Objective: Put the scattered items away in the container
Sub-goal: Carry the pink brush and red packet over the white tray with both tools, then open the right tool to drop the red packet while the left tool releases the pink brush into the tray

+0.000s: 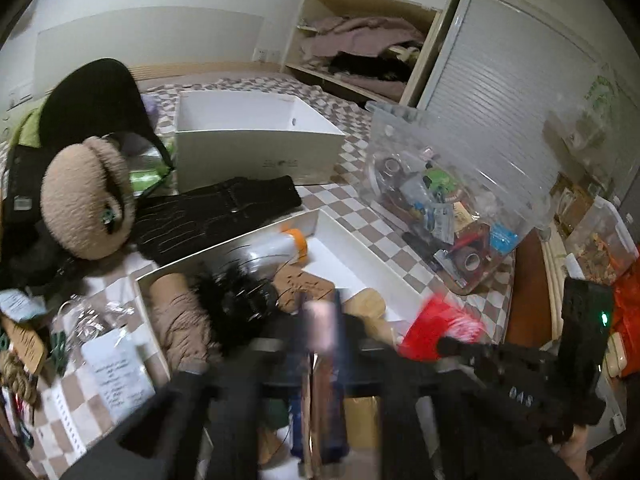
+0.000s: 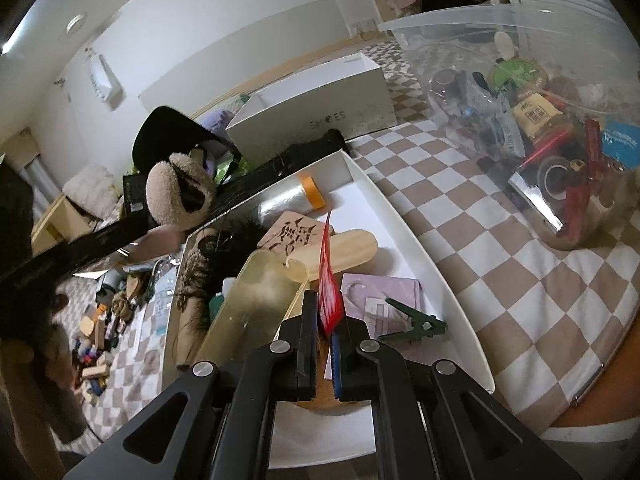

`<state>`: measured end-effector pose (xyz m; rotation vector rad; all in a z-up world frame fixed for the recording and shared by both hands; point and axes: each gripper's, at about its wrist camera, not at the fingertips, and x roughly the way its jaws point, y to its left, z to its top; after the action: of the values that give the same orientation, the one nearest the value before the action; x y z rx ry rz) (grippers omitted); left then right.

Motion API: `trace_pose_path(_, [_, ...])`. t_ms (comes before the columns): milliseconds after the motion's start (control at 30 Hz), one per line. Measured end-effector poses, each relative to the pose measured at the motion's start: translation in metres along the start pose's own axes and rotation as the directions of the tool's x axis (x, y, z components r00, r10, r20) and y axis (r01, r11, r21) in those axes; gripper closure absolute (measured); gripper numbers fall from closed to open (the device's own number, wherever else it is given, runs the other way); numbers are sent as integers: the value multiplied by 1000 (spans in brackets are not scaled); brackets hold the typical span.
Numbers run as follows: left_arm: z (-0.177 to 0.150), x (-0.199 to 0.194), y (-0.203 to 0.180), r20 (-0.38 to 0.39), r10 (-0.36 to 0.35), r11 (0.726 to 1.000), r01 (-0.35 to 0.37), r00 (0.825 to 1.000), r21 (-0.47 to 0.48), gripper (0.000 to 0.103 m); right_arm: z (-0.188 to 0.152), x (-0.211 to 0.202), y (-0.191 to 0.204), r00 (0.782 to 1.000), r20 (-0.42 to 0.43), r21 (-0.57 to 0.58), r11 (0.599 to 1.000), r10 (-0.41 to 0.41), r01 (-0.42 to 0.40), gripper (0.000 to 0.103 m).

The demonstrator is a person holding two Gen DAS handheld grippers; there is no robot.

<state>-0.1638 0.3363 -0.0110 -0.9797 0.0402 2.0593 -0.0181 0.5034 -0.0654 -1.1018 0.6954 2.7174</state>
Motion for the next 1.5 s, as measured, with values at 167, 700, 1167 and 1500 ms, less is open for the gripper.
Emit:
trace_pose_path(167, [10,24,2,-41,3,1000,-3,999,-11,99,-2,3,-4,1000,-12,13,1000,21,-21,97])
trace_pose_path(700, [-15,21,-5,-64,69,997,-67,996,25,32,0,-12,1,997,9,22,997,78,-78,97])
trace_pose_path(1167, [-36,-22,-4,-23,104,993,-102,994,57,2,-7,-31,11,999,40,45,999,19,-21,92])
trace_pose_path(1500, [-49,-57,4,22,149,987,-150,989,56,0,-25,-38,32,999,49,23,1000,-15,14,0])
